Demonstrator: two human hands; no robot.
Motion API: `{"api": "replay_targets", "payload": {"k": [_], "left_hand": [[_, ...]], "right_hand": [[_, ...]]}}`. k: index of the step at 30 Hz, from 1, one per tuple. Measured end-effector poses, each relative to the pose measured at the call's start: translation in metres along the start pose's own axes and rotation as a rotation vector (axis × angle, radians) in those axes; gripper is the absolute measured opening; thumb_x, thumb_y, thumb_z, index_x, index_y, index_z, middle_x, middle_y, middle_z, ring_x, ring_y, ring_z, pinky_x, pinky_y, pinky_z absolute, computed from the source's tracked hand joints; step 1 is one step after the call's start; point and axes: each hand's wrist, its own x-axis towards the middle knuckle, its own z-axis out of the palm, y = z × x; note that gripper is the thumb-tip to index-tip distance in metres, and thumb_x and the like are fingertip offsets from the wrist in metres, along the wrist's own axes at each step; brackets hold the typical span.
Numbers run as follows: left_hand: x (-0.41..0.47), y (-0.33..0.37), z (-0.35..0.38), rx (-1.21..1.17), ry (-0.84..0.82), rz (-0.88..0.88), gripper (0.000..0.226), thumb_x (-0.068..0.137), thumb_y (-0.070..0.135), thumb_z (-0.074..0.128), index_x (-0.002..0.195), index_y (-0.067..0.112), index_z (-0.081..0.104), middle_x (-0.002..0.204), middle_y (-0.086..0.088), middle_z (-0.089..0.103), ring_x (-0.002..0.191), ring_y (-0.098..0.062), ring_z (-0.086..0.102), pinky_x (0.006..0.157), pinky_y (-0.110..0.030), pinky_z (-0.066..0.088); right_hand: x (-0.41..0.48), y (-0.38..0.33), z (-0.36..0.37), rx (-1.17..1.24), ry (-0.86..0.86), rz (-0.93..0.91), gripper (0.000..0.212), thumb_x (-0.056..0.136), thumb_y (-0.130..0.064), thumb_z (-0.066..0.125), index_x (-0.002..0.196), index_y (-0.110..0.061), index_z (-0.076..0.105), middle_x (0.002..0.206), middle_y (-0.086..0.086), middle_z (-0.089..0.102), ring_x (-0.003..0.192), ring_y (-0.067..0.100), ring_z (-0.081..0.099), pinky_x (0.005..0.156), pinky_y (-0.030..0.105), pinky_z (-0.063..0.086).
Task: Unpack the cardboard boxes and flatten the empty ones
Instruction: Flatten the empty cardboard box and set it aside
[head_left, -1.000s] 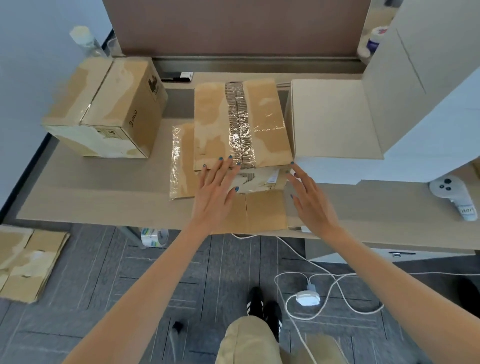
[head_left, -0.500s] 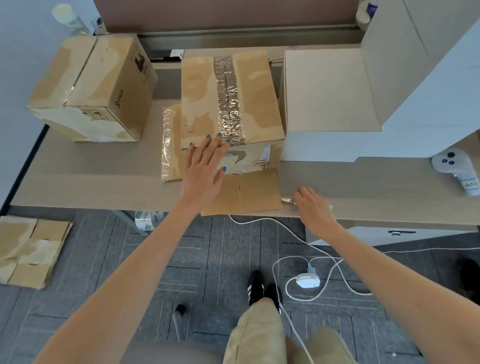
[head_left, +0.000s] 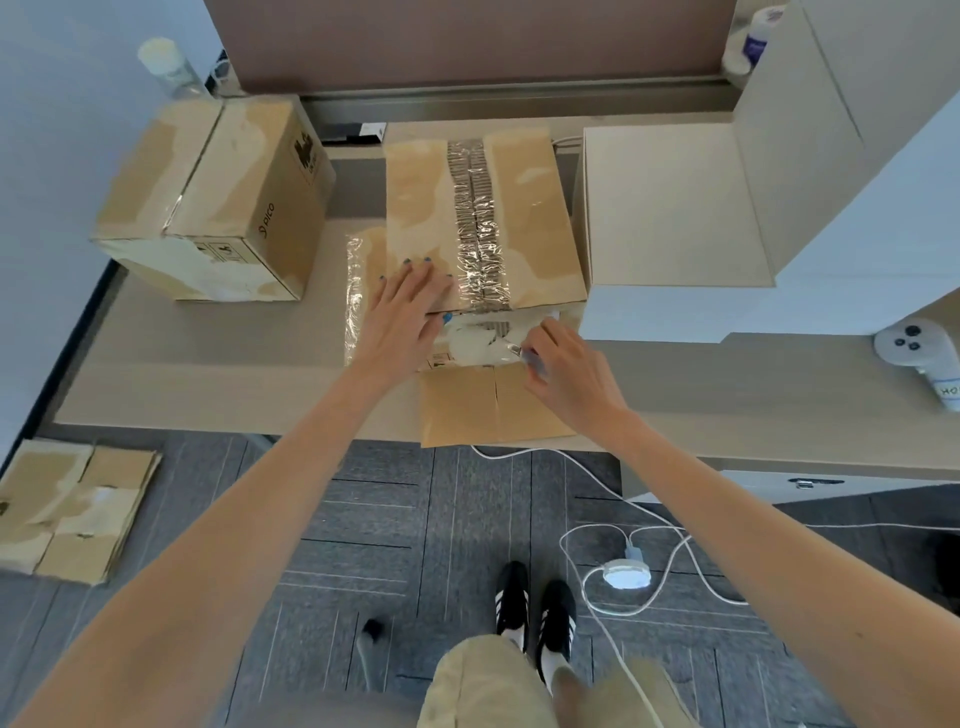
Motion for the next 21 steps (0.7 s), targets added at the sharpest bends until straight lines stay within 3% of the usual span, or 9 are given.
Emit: {"api": "replay_targets", "payload": {"k": [4,10,15,21], "left_hand": [[0.008,-0.016,-0.005,-0.048,-0.073,0.049,0.051,0.100,0.030,0.055,0.147,0.019,0.042,0.161,-0.013,0.027,0.150,-0.039,0.016,0.121,-0.051,0.019],[0.023,-0.030,-0.013,0.008,-0.158,0.022,0.058,0.095,0.041,0.059,0.147,0.027,0.039,0.159,-0.015,0.027,0.148,-0.037,0.020,0.114,-0.055,0.032],[0.036,-0.040,-0.022,0.237,-0.220,0.193,0.050,0.096,0.049,0.040,0.141,0.026,0.034,0.146,-0.022,0.038,0.133,-0.042,0.039,0.098,-0.054,0.047],[0.029,-0.031,-0.030,0.434,-0.108,0.319,0.053,0.099,0.045,0.029,0.127,0.014,0.061,0.123,-0.030,0.060,0.105,-0.045,0.063,0.061,-0.041,0.056]], "right_hand": [[0.018,-0.011,-0.004,-0.001,0.007,-0.045,0.006,0.088,-0.012,0.059,0.093,-0.011,0.056,0.094,0.000,0.054,0.062,0.013,0.048,0.050,0.024,0.044],[0.038,-0.012,-0.007,-0.010,-0.007,-0.056,0.007,0.089,-0.015,0.060,0.095,-0.013,0.062,0.096,-0.001,0.054,0.062,0.016,0.052,0.047,0.028,0.045],[0.042,-0.013,-0.001,-0.012,0.010,-0.030,0.009,0.090,-0.014,0.060,0.096,-0.011,0.065,0.095,-0.001,0.055,0.058,0.014,0.048,0.047,0.028,0.043],[0.046,-0.021,0.005,-0.052,0.056,-0.003,0.010,0.094,-0.015,0.058,0.096,-0.008,0.066,0.093,0.003,0.055,0.059,0.011,0.038,0.044,0.026,0.033]]}}
